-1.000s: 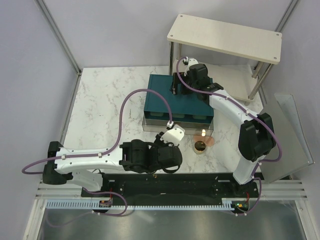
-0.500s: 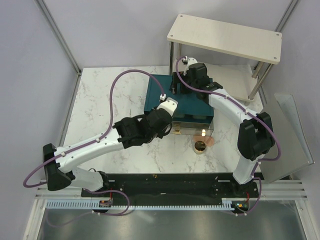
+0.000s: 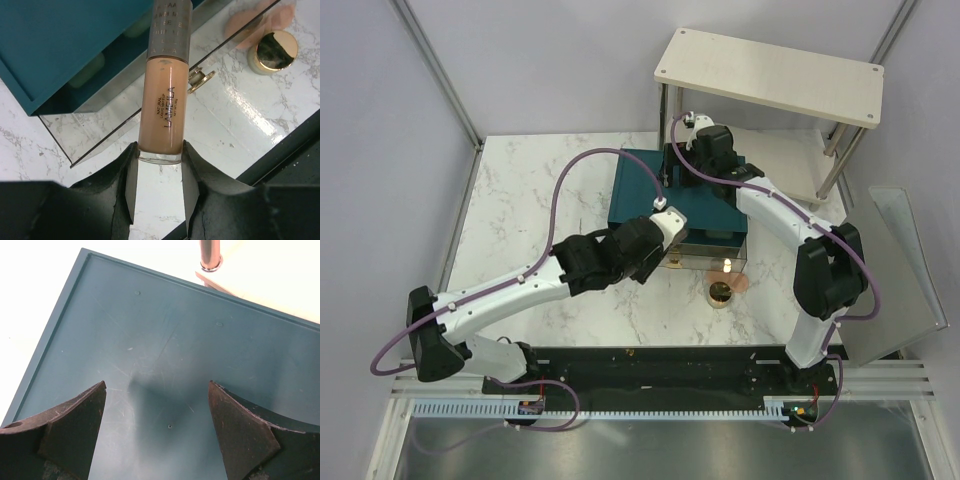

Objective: Organize the makeup

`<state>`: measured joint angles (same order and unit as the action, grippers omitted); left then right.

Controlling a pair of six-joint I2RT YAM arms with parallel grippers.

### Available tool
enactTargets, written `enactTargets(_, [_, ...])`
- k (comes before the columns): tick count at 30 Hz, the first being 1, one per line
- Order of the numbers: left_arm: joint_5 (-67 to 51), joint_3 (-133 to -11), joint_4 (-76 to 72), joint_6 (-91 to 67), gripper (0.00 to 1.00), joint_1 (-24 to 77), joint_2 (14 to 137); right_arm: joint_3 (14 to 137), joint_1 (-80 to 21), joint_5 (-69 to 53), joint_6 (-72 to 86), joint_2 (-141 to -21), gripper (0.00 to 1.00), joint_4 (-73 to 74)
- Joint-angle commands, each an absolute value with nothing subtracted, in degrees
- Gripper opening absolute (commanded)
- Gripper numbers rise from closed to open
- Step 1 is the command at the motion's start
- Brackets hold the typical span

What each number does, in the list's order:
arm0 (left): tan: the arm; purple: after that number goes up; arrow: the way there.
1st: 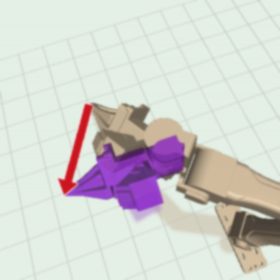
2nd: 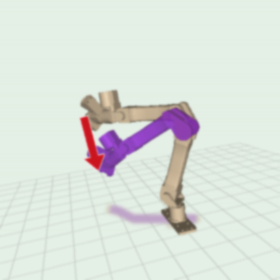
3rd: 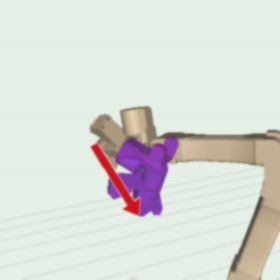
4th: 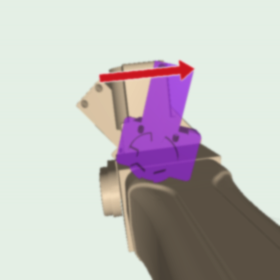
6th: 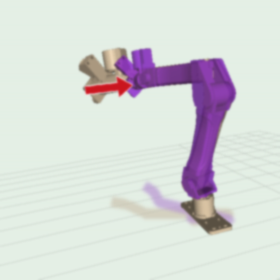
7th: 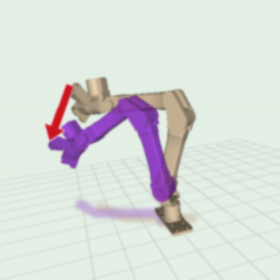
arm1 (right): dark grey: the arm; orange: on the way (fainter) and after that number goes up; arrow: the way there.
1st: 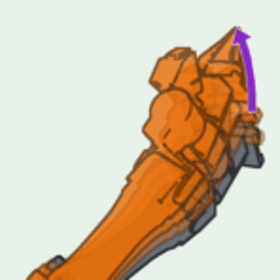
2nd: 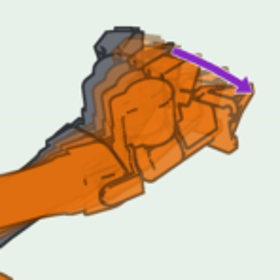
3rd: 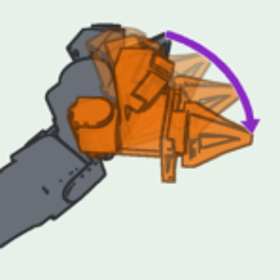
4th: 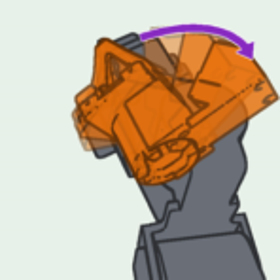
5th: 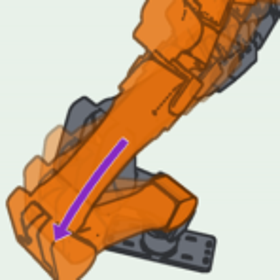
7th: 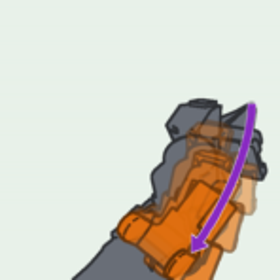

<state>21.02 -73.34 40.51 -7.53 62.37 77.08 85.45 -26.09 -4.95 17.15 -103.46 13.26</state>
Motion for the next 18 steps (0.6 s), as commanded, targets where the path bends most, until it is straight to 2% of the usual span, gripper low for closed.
enactTargets(1, [18.11,-72.42,37.97,-3.17,0.02,61.70,75.58,82.97,-26.46,-7.21,19.42,-109.25,0.90,25.05])
enactTargets(6, [17.84,-73.56,37.18,-3.25,0.04,59.77,77.43,82.71,-26.46,-7.91,19.07,-109.34,0.90,24.79])
enactTargets(10, [17.23,-75.23,36.91,-2.47,0.13,58.71,79.19,82.44,-26.46,-8.61,18.81,-109.16,0.91,24.52])
enactTargets(15, [17.40,-77.08,36.83,-0.18,0.13,58.45,81.21,82.53,-26.46,-8.44,18.81,-109.42,0.91,24.52])
enactTargets(18, [18.37,-78.04,36.83,-0.09,0.20,58.01,81.82,82.79,-26.54,-8.52,18.81,-109.60,0.91,24.52])
